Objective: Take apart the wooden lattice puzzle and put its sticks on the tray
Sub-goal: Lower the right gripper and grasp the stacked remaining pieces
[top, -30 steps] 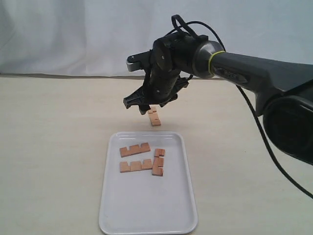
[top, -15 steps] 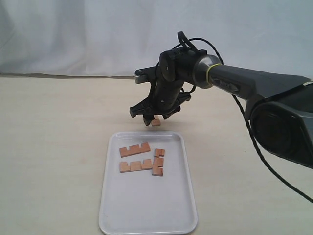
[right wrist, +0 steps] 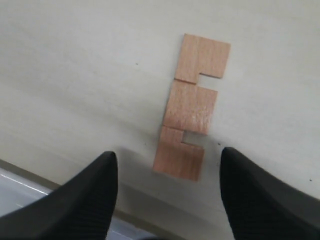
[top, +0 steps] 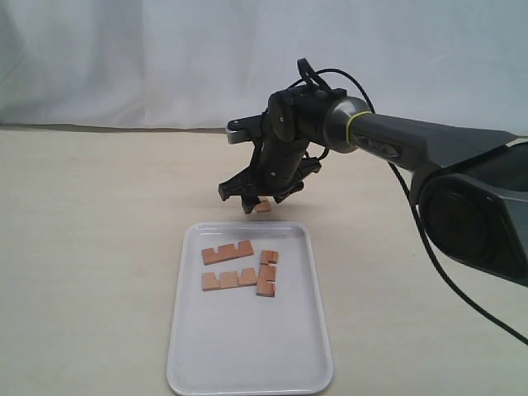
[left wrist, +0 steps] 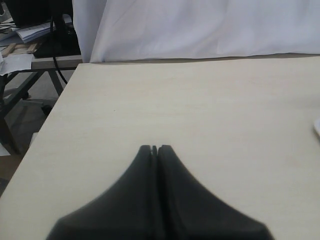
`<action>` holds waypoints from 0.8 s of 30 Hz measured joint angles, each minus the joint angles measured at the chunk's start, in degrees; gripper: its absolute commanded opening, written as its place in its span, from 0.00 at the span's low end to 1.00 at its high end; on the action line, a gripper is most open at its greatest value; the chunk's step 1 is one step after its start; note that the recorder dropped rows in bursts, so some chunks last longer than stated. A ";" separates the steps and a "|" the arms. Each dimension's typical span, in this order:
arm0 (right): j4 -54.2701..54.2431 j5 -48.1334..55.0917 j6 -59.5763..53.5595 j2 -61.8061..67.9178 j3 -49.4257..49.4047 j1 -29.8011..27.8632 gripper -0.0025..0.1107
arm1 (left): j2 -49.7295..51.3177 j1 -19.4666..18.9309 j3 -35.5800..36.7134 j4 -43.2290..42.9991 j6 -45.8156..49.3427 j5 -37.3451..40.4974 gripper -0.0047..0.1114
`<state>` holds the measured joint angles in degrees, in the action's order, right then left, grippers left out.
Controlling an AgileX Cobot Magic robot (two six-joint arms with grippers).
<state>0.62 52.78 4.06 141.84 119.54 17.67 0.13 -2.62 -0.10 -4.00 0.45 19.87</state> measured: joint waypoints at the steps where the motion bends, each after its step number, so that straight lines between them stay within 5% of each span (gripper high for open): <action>1: 0.00 -0.04 0.00 0.13 0.00 0.00 0.53 | 0.00 0.00 0.00 0.00 0.00 0.00 0.04; 24: 0.66 -2.32 2.49 1.78 0.36 0.00 0.38 | 0.00 0.00 0.00 0.00 0.00 0.00 0.04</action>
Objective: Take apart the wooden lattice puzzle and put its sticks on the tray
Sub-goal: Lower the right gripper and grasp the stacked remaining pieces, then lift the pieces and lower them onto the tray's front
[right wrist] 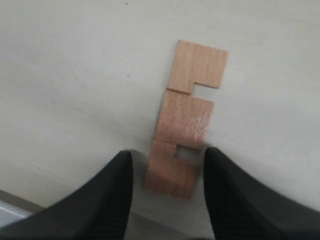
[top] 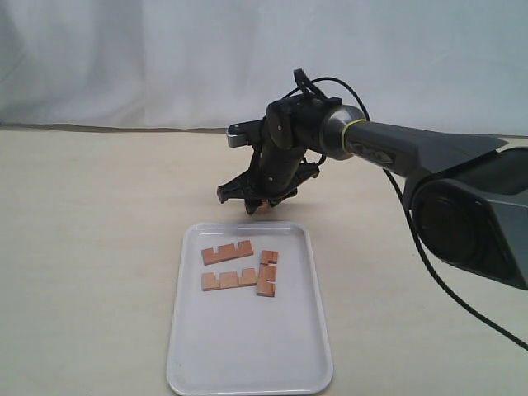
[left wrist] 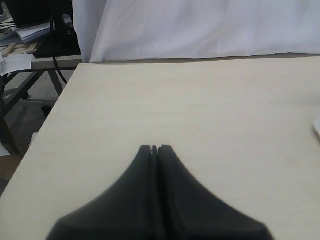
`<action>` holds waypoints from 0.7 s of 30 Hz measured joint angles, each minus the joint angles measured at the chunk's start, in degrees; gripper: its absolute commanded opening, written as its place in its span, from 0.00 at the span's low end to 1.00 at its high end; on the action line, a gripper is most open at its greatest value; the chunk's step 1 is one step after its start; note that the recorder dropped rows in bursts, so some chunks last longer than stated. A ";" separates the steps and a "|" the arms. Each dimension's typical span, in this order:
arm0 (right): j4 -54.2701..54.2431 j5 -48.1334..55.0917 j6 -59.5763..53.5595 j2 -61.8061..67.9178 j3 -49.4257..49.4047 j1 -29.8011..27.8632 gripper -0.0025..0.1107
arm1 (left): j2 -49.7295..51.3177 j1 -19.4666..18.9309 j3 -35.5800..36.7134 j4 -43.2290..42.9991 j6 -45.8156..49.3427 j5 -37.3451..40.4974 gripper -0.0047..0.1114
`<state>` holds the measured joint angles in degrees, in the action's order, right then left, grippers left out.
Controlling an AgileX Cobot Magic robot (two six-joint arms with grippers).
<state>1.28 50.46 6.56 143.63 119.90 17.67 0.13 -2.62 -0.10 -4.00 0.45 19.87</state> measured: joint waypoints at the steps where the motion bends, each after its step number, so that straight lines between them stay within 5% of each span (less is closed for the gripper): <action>1: 0.27 -0.11 0.00 0.00 0.00 0.00 0.33 | 0.00 0.00 0.00 0.00 0.00 0.00 0.04; 5: 1.58 -0.24 0.12 0.05 0.08 0.00 0.06 | 0.00 0.00 0.00 0.00 0.00 0.00 0.04; 16: 0.14 5.83 -8.20 -9.07 -0.70 0.00 0.06 | 0.00 0.00 0.00 0.00 0.00 0.00 0.04; 21: -7.51 4.47 -17.52 -15.76 -14.90 0.00 0.06 | 0.00 0.00 0.00 0.00 0.00 0.00 0.04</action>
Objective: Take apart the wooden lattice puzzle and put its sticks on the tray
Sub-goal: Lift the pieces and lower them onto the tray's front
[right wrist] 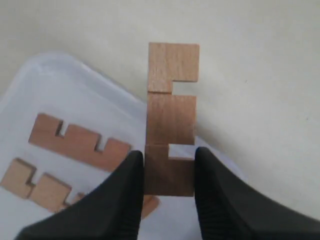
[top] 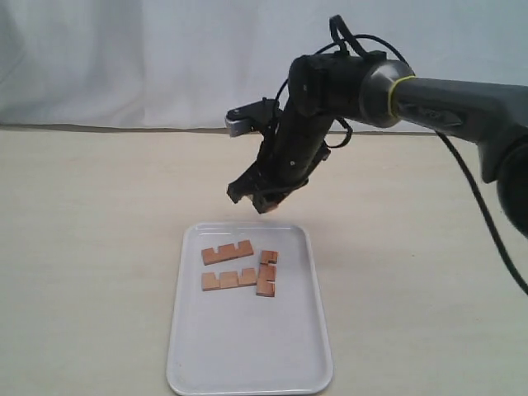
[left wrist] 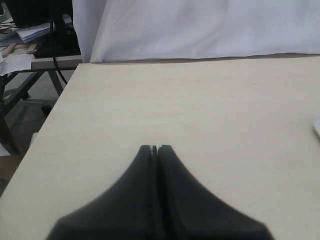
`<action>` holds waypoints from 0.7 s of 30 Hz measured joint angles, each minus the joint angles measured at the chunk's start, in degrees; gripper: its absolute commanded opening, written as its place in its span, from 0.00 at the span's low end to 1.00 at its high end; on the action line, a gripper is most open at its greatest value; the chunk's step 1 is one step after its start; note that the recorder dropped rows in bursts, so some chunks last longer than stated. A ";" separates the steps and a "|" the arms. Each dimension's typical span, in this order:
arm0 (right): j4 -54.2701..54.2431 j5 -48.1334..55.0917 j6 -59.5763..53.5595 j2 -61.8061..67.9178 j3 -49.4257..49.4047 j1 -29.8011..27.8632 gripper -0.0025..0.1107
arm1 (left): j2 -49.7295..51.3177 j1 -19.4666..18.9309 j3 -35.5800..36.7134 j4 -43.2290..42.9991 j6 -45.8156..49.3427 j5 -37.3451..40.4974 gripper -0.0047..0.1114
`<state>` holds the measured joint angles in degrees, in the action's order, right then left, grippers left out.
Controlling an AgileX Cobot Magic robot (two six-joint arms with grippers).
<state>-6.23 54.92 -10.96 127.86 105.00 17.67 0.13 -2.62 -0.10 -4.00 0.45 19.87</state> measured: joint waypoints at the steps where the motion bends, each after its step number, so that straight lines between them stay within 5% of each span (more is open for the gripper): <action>1: -0.45 -1.68 -1.14 -1.88 -4.02 0.00 0.06 | 0.00 0.00 0.00 0.00 0.00 0.00 0.04; 8: -1.05 -12.88 -6.69 -17.77 -27.91 0.43 0.06 | 0.00 0.00 0.00 0.00 0.00 0.00 0.04; 21: -3.63 -16.69 -11.00 -28.75 -44.73 15.63 0.06 | 0.00 0.00 0.00 0.00 0.00 0.00 0.04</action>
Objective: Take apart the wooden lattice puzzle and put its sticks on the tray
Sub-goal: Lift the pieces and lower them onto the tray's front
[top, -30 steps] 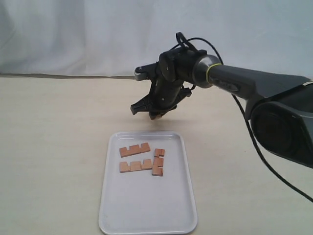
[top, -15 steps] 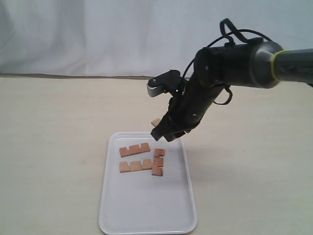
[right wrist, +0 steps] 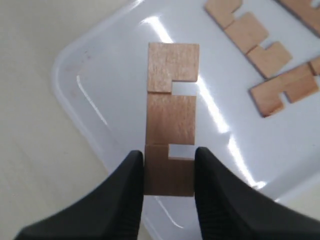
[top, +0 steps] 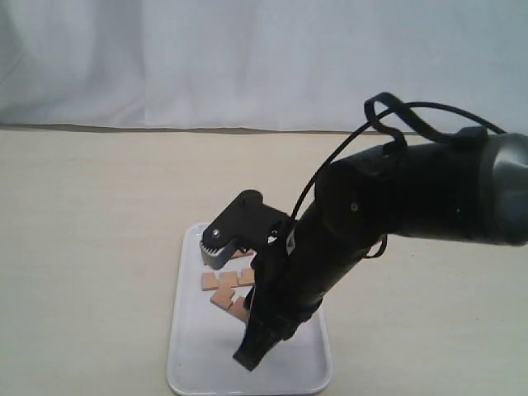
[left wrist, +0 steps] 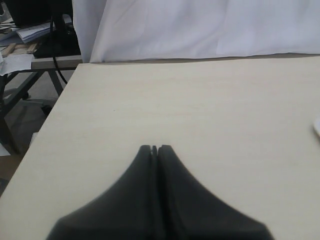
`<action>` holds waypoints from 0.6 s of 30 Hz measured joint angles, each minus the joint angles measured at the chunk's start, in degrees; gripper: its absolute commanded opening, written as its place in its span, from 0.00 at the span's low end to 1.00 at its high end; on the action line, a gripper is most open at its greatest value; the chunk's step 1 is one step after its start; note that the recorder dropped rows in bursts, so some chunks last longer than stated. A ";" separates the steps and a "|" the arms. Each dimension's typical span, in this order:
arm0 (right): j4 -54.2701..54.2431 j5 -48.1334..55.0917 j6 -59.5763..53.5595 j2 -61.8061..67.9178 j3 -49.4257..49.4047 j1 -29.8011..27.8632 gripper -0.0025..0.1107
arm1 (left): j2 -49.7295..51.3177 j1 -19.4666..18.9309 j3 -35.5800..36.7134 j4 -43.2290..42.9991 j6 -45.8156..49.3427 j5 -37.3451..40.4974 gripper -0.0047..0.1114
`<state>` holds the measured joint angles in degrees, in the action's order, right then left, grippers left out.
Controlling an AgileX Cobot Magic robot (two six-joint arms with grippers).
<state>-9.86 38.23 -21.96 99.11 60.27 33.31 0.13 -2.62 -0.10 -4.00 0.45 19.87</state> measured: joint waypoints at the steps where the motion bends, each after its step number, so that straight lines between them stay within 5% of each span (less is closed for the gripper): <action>1: 0.00 -0.14 0.00 0.00 -0.54 0.63 0.06 | 0.00 0.00 0.00 0.00 0.00 0.00 0.04; 18: -3.18 -8.39 4.56 4.93 -4.25 2.14 0.06 | 0.00 0.00 0.00 0.00 0.00 0.00 0.04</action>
<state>-13.03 29.84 -17.40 104.04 56.02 35.45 0.13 -2.62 -0.10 -4.00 0.45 19.87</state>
